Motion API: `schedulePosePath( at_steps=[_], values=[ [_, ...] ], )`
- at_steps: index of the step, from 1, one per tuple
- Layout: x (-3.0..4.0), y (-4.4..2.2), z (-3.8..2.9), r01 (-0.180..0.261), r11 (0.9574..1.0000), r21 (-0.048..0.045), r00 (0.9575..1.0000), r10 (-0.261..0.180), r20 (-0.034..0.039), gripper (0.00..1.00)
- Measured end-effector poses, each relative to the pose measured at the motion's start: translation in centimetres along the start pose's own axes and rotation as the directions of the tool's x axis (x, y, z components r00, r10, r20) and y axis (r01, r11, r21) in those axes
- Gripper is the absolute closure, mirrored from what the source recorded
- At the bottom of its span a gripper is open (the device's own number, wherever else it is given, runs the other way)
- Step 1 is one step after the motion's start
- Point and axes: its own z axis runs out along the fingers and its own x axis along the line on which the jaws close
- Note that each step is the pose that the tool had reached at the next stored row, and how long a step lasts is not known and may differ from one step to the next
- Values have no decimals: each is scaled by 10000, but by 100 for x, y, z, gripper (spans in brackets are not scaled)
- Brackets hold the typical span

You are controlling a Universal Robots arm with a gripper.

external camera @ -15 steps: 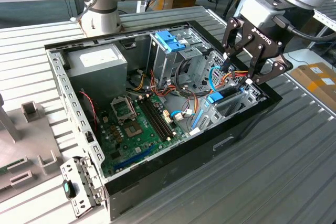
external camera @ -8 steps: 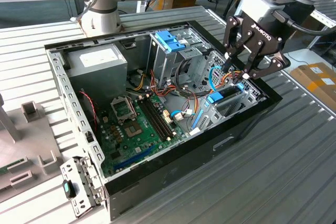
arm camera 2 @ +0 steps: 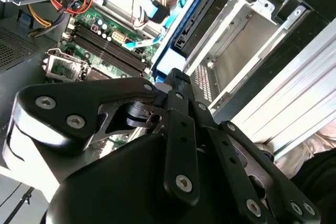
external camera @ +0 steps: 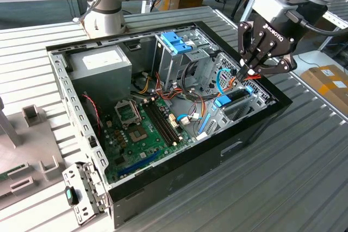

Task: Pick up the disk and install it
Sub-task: 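Insert the disk into the insertion slot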

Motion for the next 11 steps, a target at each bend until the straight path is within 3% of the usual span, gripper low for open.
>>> schedulePosePath(
  at_steps=[5, 6, 7, 11],
  values=[
    [-108, -12, 10, -2, 10000, -1, 10000, 2, 3, 90],
    [-118, -46, 10, -3, 10000, -20, 10000, 3, 3, 90],
    [-132, -136, 13, -7, 10000, -75, 10000, 7, 4, 90],
    [-162, -171, 15, -8, 10000, -92, 10000, 8, 5, 90]
  ],
)
